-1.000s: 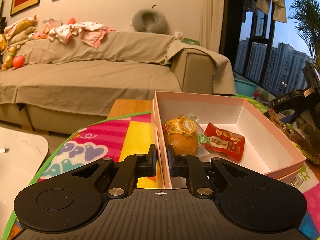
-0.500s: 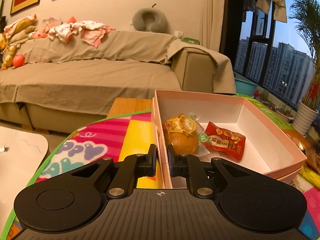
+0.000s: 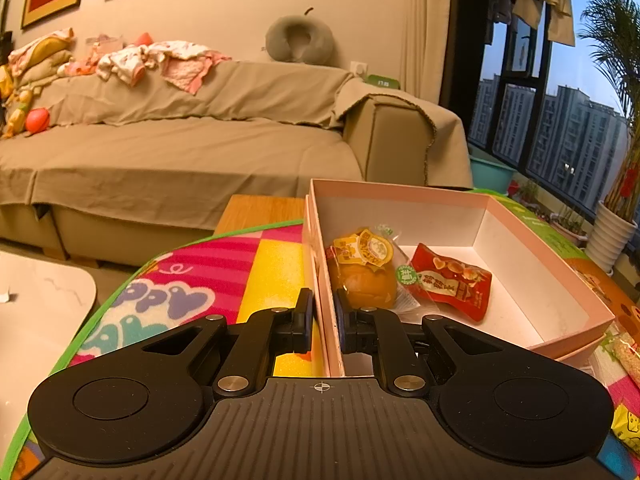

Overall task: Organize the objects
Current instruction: 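Move the right tool to the yellow stick snack, then grasp the yellow stick snack with the right tool and lift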

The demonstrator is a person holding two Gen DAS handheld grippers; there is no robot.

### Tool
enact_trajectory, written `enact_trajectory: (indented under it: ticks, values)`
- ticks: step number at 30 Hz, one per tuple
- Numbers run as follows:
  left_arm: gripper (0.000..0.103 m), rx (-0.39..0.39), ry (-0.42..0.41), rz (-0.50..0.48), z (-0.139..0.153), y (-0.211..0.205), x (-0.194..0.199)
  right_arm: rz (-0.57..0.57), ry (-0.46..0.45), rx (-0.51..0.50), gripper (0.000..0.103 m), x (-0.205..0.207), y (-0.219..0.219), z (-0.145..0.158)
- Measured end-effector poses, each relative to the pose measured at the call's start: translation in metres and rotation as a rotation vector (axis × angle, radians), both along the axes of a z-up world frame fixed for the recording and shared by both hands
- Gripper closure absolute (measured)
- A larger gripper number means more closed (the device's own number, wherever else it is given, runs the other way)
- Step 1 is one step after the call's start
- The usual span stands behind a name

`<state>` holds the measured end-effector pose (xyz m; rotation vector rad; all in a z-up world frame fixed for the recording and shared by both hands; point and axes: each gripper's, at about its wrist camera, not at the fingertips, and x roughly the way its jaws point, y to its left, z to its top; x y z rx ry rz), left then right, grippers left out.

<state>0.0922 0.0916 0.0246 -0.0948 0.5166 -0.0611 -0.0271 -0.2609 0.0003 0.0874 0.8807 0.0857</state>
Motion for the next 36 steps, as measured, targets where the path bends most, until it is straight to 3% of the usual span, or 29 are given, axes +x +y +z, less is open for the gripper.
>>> enact_trajectory:
  ticks: [5, 7, 9, 12, 15, 19, 21, 26, 32, 36]
  values:
    - [0.090, 0.000, 0.000, 0.000, 0.000, 0.000, 0.000, -0.024, -0.034, 0.024, 0.027, -0.028, -0.003, 0.014]
    - [0.090, 0.000, 0.000, 0.000, 0.000, 0.000, 0.000, 0.004, -0.050, 0.051, 0.017, -0.038, 0.000, 0.022]
    - [0.090, 0.000, 0.000, -0.001, 0.000, 0.000, 0.000, 0.064, -0.049, 0.053, 0.015, -0.046, 0.010, 0.024]
    - [0.090, 0.000, 0.000, -0.001, 0.000, 0.000, 0.000, 0.164, -0.040, -0.010, 0.015, -0.052, 0.034, 0.019]
    - [0.090, 0.000, 0.000, -0.002, 0.000, 0.000, 0.000, 0.195, -0.061, -0.070, 0.015, -0.048, 0.052, 0.013]
    - [0.090, -0.001, 0.000, -0.002, 0.000, 0.000, 0.000, 0.090, -0.097, -0.155, 0.014, -0.027, 0.053, 0.010]
    - [0.090, -0.002, 0.000, -0.002, 0.000, 0.000, 0.000, 0.048, -0.101, -0.142, 0.010, -0.019, 0.044, 0.010]
    - [0.090, -0.001, 0.000, -0.002, 0.000, -0.001, 0.000, -0.032, -0.182, -0.216, 0.010, -0.023, 0.035, 0.018]
    - [0.090, -0.002, 0.000, -0.003, 0.000, 0.000, 0.000, -0.136, -0.134, -0.290, 0.010, -0.021, 0.015, 0.008]
    - [0.090, -0.002, 0.000, -0.003, 0.000, 0.000, 0.000, -0.140, -0.115, -0.229, 0.010, -0.027, 0.006, 0.004]
